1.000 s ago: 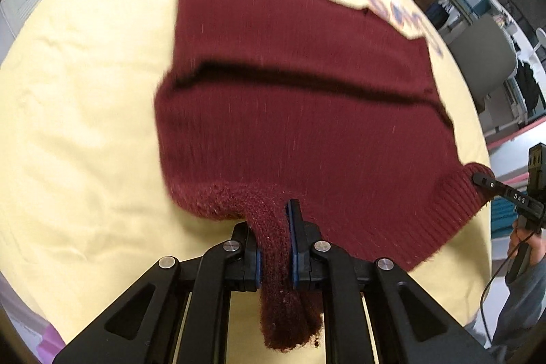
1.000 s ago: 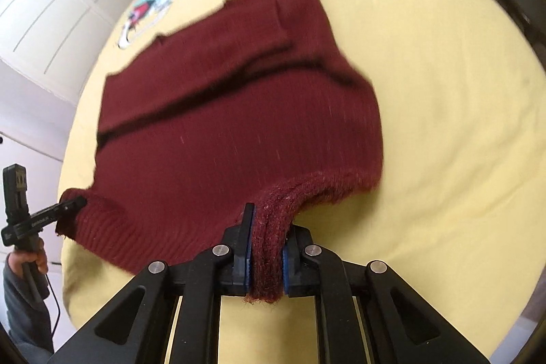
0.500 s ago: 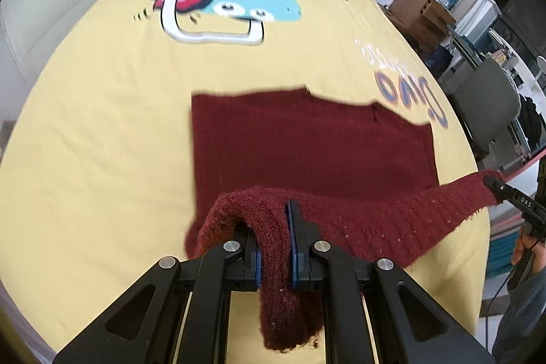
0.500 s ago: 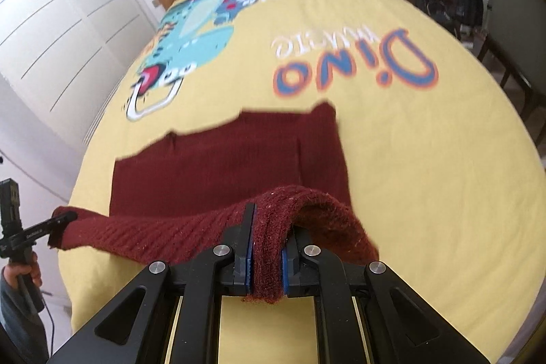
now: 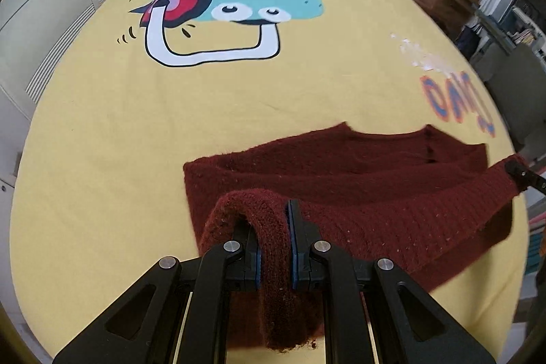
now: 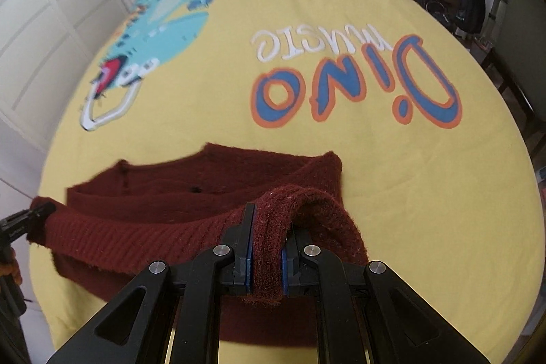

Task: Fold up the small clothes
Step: 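Fold the hem up toward the collar with both grippers, then release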

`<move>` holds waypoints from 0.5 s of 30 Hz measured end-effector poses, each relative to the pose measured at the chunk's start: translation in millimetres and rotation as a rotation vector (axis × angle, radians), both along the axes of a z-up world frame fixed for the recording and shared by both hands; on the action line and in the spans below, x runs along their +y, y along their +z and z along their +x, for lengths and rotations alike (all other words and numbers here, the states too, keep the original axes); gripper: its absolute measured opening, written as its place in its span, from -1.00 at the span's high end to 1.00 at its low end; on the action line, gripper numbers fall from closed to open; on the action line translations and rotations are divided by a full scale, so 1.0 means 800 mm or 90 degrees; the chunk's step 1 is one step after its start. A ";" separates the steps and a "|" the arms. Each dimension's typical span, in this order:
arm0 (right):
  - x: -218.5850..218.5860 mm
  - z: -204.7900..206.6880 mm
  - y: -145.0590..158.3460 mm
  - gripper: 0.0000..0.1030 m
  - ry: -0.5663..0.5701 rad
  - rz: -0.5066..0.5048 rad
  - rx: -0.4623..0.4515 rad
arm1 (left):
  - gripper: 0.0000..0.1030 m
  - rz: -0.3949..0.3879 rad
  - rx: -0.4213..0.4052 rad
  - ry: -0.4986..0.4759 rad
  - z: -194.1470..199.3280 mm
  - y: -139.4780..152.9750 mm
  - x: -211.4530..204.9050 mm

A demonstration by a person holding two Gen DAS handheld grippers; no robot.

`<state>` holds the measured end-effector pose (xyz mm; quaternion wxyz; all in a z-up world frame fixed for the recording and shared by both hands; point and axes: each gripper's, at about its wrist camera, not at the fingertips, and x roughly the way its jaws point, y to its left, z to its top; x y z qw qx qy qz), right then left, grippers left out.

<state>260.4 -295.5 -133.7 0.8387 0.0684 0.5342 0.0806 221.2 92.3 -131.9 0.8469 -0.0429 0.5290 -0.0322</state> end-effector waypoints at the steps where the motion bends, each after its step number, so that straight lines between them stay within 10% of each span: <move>1: 0.002 0.004 -0.007 0.79 -0.002 -0.005 0.008 | 0.81 0.009 -0.001 0.003 0.004 -0.010 -0.001; 10: 0.016 0.016 -0.058 0.62 -0.013 -0.037 0.046 | 0.71 0.017 0.031 0.035 0.010 -0.057 0.003; 15: 0.022 0.011 -0.044 -0.16 -0.001 -0.054 0.029 | 0.37 0.034 0.047 0.041 0.011 -0.046 -0.002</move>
